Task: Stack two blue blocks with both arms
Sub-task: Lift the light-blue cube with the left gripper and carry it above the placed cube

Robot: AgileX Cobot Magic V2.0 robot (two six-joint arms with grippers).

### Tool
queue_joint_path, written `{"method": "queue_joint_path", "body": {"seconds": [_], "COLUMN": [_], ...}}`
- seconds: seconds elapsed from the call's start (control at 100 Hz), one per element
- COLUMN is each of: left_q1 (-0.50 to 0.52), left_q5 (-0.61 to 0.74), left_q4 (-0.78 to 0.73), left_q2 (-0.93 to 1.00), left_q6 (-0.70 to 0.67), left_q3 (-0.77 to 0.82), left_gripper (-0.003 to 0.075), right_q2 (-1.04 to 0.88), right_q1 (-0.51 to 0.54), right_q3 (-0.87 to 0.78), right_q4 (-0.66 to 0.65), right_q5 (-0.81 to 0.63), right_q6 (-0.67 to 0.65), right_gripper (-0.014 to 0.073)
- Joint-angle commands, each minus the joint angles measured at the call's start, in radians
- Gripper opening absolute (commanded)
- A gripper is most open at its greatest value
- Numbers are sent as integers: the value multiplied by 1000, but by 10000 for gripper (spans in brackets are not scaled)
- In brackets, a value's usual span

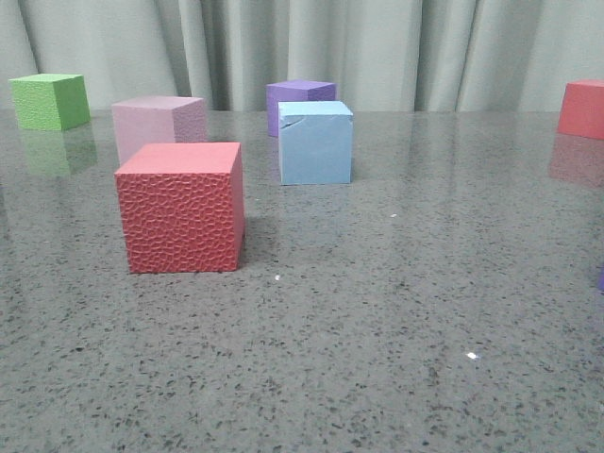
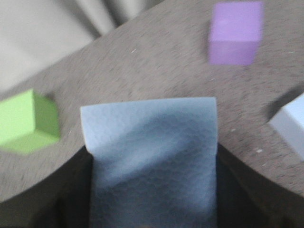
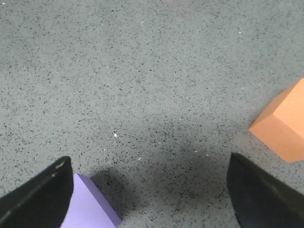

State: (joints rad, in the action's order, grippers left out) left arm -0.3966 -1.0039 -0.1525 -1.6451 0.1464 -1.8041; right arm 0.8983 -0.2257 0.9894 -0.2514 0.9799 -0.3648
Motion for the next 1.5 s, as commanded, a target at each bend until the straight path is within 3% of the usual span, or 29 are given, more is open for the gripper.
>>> {"method": "queue_joint_path", "body": {"seconds": [0.0,0.17,0.35,0.79,1.49], "left_q1": [-39,-87,-106,-106,-106], "left_q5": [100,164,171,-79,-113], "left_q4": [8,29,153,443,461], "left_q2": [49,35,-29,-228,-248], "left_q6": [35,88,237,566,585], "left_q3": [-36,-38,-85,-319,-345], "left_gripper": [188,188,189,190,190], "right_q2": [-11,-11,-11,-11,-11], "right_q1": [8,8,8,8,8], "right_q3": [24,24,24,24,24], "right_q4": [-17,-17,-17,-17,-17], "right_q5": [-57,-57,-57,-57,-57], "right_q6": [5,5,5,5,5], "right_gripper": [646,646,646,646,646]}}
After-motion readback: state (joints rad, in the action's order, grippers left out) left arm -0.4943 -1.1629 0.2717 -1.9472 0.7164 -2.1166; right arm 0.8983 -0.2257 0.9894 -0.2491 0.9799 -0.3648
